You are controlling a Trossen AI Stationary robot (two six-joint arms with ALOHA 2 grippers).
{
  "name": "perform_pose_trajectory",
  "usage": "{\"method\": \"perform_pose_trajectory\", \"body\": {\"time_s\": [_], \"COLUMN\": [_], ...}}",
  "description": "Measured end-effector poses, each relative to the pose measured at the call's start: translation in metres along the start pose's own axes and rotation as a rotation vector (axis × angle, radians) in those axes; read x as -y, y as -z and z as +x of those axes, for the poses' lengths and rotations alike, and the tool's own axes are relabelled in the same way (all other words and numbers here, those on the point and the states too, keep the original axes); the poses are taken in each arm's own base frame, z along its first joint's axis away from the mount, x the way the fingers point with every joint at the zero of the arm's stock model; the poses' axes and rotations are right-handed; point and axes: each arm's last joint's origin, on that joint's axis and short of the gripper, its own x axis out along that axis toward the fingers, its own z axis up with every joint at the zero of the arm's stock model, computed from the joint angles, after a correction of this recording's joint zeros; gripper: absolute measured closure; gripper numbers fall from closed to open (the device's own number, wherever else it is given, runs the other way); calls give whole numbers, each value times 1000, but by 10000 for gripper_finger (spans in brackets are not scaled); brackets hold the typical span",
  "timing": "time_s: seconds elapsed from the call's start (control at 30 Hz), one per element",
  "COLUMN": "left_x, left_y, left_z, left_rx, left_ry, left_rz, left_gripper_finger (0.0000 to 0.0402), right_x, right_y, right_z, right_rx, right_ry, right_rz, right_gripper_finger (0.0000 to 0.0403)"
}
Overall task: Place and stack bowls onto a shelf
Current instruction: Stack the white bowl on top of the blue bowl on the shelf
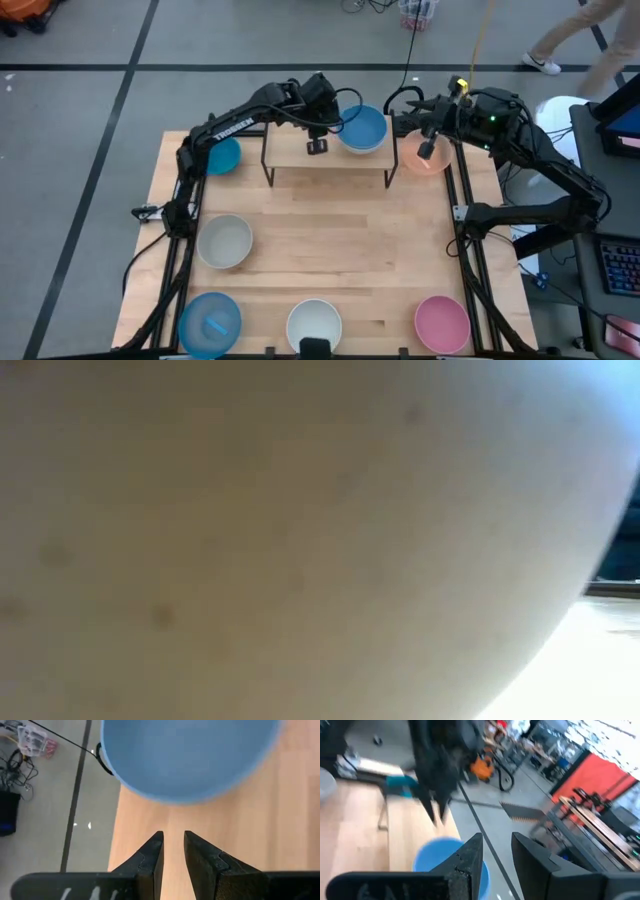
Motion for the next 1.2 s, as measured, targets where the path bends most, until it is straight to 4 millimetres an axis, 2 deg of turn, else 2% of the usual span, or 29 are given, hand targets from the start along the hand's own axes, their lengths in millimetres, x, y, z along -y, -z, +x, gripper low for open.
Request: {"method": "perform_pose_trajectory", "body": {"time_s": [0.2,0.37,0.43,0.6,0.73,0.9,1.2], "left_x": [18,46,61,100,131,168,230], "left_y": [10,20,20,9,4,1,-2], "left_z": [-48,-77,-83,-99,-109,-120,-122], "left_rx": [-45,-125,-151,-78,-76,-99,-178], "left_ry": [53,194,254,389,433,474,437], "left_rz": [40,61,78,134,122,64,-30], "left_gripper_finger": [321,321,321,321,321,321,321], "right_x": [-1,-4,-5,-5,-4,-4,-2], "right_y": [10,19,21,21,21,22,22], "right_z": [-13,-20,-22,-25,-29,-35,-46], "right_rx": [-110,-189,-203,-201,-197,-188,-160], "right_ry": [20,-16,-25,-24,-27,-24,-10], "right_rz": [-4,-19,-29,-39,-69,-78,-72], "right_gripper_finger": [307,307,307,307,307,307,307]}}
